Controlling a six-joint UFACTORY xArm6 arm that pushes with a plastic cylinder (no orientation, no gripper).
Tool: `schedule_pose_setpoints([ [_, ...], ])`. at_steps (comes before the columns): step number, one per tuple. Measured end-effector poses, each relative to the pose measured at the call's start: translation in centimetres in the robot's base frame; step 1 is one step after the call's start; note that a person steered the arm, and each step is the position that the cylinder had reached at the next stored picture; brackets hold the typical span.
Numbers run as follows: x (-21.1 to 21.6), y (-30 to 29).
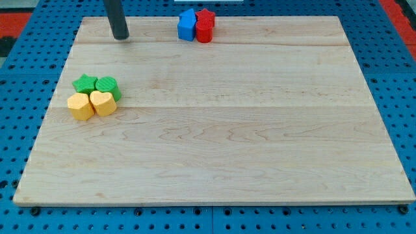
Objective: Separate blue triangle and the blue cube
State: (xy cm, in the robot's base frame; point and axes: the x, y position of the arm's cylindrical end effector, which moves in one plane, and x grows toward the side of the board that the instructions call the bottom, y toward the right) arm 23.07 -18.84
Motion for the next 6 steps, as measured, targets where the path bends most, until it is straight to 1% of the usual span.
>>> schedule_pose_setpoints([
  [1,-3.7,0.8],
  [2,-3.9,1.5],
  [3,-3.8,3.6],
  [4,-3.8,10.0],
  [5,-2.2,14.8],
  [6,3.5,15.4],
])
